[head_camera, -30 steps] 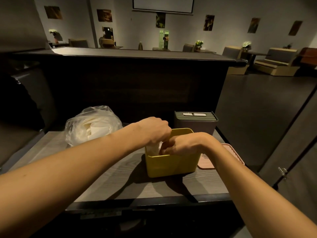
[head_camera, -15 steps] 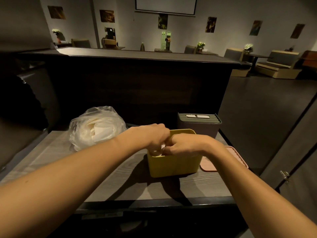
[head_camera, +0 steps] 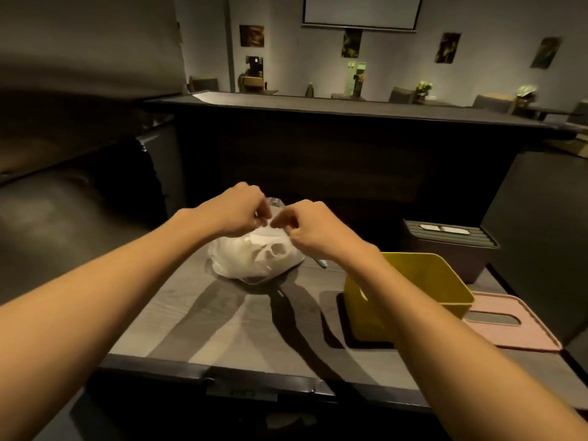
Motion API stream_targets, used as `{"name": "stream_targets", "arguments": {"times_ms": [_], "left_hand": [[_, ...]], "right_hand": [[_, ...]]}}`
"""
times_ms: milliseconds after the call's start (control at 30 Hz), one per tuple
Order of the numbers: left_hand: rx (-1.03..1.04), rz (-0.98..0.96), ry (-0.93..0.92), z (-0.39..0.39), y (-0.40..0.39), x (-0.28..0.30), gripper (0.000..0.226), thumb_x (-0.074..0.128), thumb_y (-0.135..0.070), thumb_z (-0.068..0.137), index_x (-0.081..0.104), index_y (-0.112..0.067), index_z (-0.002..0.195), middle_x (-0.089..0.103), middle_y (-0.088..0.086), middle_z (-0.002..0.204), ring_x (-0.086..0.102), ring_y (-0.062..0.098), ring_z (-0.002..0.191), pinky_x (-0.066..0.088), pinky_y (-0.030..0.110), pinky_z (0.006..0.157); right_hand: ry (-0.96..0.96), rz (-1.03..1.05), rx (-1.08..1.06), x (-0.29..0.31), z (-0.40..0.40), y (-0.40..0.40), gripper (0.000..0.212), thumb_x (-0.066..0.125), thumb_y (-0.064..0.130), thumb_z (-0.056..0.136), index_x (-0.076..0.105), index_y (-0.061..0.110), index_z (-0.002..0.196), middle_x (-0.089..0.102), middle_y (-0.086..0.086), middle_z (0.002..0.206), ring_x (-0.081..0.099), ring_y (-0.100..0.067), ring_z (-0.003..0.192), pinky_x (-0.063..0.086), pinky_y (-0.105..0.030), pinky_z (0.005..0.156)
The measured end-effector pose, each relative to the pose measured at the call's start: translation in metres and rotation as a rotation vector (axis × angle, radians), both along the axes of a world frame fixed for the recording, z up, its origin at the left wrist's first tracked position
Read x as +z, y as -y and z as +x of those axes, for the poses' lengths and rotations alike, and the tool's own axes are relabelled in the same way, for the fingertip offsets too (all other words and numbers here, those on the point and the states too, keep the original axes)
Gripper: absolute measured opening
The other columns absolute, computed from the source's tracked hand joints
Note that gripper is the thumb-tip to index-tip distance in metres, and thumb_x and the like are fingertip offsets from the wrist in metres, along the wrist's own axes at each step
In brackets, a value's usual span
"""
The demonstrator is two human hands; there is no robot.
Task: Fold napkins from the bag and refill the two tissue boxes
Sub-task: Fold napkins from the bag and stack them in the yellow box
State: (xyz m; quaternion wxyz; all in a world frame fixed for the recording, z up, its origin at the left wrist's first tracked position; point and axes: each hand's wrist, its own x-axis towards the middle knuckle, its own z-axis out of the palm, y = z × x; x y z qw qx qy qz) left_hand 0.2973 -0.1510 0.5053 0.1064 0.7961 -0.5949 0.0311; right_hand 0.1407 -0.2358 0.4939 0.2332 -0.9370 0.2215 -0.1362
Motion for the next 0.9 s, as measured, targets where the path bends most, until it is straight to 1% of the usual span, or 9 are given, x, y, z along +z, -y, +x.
{"name": "stream_targets", "arguments": {"times_ms": [100,200,333,467,567,633,733,800,900], "left_hand": [[0.085,0.060,0.035,0.032,-0.006,-0.025,0.028,0.068,-0.015,0.097,0.074,-0.023,0.123,0.074,-0.001,0.113,0.070,0.015,0.102,0.058,0.039,0.093],[0.132,0.042,0.051,0.047,-0.005,-0.041,0.047,0.066,-0.010,0.095,0.062,-0.030,0.137,0.068,0.002,0.130,0.066,0.022,0.116,0.055,0.043,0.098],[0.083,-0.004,0.103,0.054,0.004,-0.054,0.081,0.063,0.004,0.087,0.038,-0.029,0.157,0.042,0.002,0.161,0.045,0.028,0.141,0.045,0.045,0.111],[0.060,-0.028,-0.140,0.052,0.006,-0.065,0.097,0.064,0.008,0.082,0.022,-0.025,0.163,0.025,0.000,0.169,0.027,0.024,0.153,0.033,0.045,0.122],[0.044,-0.015,-0.288,0.048,0.001,-0.076,0.105,0.067,0.003,0.080,0.011,-0.027,0.164,0.029,0.004,0.167,0.032,0.026,0.151,0.034,0.048,0.121],[0.034,-0.023,-0.292,0.043,-0.003,-0.086,0.108,0.073,-0.006,0.081,0.009,-0.031,0.164,0.037,0.006,0.161,0.042,0.029,0.144,0.040,0.046,0.116],[-0.018,-0.079,-0.294,0.040,-0.011,-0.101,0.110,0.079,-0.015,0.081,0.009,-0.029,0.164,0.034,0.004,0.163,0.040,0.025,0.146,0.037,0.041,0.119],[-0.034,-0.142,-0.356,0.043,-0.014,-0.106,0.112,0.080,-0.011,0.080,0.009,-0.031,0.164,0.030,0.000,0.166,0.037,0.021,0.149,0.035,0.040,0.120],[-0.025,-0.277,-0.478,0.045,-0.017,-0.107,0.110,0.078,-0.003,0.081,0.011,-0.031,0.164,0.030,-0.001,0.166,0.036,0.018,0.149,0.033,0.035,0.120]], "right_hand": [[-0.088,-0.038,0.014,-0.017,0.035,-0.003,0.043,0.057,0.007,0.101,0.063,0.022,0.141,0.063,-0.008,0.138,0.060,-0.025,0.126,0.052,-0.040,0.106],[-0.129,-0.116,-0.006,-0.034,0.055,0.005,0.050,0.057,0.012,0.099,0.053,0.016,0.149,0.054,-0.009,0.151,0.049,-0.027,0.139,0.042,-0.040,0.115],[-0.153,-0.070,-0.063,-0.047,0.060,0.019,0.071,0.059,0.013,0.096,0.029,0.010,0.161,0.032,-0.010,0.166,0.028,-0.027,0.154,0.027,-0.040,0.126],[-0.097,0.038,-0.074,-0.045,0.055,0.023,0.068,0.053,0.015,0.099,0.028,0.013,0.163,0.035,-0.008,0.165,0.034,-0.025,0.151,0.030,-0.036,0.121],[-0.171,0.086,-0.076,-0.037,0.048,0.023,0.068,0.058,0.021,0.096,0.034,0.016,0.159,0.047,-0.009,0.155,0.049,-0.027,0.137,0.041,-0.035,0.107],[-0.251,0.039,-0.054,-0.034,0.042,0.022,0.070,0.066,0.023,0.093,0.037,0.019,0.157,0.051,-0.008,0.150,0.053,-0.027,0.130,0.047,-0.037,0.105],[-0.354,-0.049,-0.033,-0.034,0.037,0.021,0.079,0.073,0.025,0.090,0.034,0.024,0.158,0.045,-0.006,0.151,0.050,-0.028,0.133,0.047,-0.042,0.109],[-0.390,-0.134,-0.014,-0.028,0.039,0.022,0.082,0.076,0.028,0.089,0.034,0.025,0.158,0.041,-0.006,0.150,0.047,-0.029,0.134,0.046,-0.042,0.111],[-0.381,-0.388,0.081,-0.023,0.047,0.022,0.075,0.076,0.035,0.089,0.041,0.023,0.154,0.044,-0.006,0.147,0.045,-0.030,0.134,0.040,-0.043,0.112]]}}
